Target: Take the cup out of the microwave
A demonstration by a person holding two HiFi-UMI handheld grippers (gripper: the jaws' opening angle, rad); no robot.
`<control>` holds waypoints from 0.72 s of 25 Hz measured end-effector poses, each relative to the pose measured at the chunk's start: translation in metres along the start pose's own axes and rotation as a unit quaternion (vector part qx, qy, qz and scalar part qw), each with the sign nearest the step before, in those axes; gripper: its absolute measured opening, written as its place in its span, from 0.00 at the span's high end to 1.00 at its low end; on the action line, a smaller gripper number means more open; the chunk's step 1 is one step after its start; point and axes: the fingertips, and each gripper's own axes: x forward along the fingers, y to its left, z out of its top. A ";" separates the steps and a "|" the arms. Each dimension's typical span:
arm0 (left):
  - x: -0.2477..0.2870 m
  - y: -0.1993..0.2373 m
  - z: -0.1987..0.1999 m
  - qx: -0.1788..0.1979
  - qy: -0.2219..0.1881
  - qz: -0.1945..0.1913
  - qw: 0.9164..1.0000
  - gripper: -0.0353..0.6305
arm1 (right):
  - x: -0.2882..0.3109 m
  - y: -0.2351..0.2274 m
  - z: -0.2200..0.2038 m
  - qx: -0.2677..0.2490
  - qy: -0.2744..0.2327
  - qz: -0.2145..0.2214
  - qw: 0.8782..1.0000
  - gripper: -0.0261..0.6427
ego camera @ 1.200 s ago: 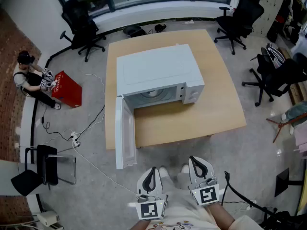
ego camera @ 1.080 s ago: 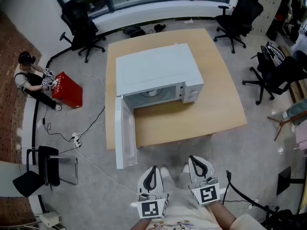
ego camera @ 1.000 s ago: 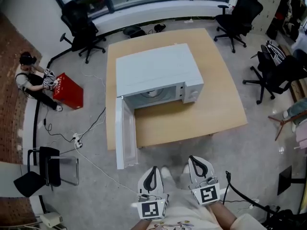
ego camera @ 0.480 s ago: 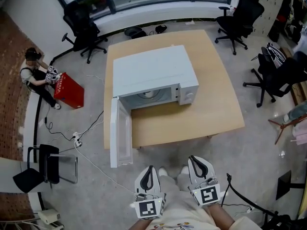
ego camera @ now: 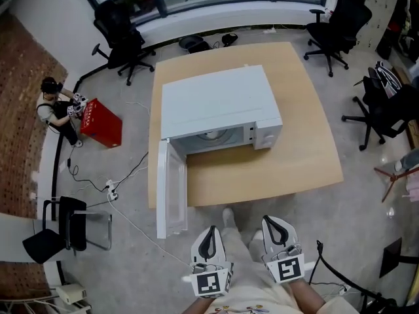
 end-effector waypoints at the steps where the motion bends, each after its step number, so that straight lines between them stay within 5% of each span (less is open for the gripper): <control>1: 0.009 0.004 -0.001 -0.006 -0.001 -0.004 1.000 0.94 | 0.008 -0.002 -0.003 0.000 0.007 -0.003 1.000 0.95; 8: 0.079 0.037 0.024 0.009 0.002 -0.047 0.999 0.94 | 0.074 -0.007 -0.004 0.006 0.045 -0.035 0.998 0.95; 14: 0.115 0.054 0.020 0.018 0.023 -0.051 0.998 0.94 | 0.115 -0.019 0.010 0.020 0.008 -0.052 0.998 0.95; 18: 0.136 0.061 0.035 0.009 -0.011 -0.029 0.999 0.94 | 0.134 -0.029 0.008 0.020 0.012 -0.043 0.999 0.95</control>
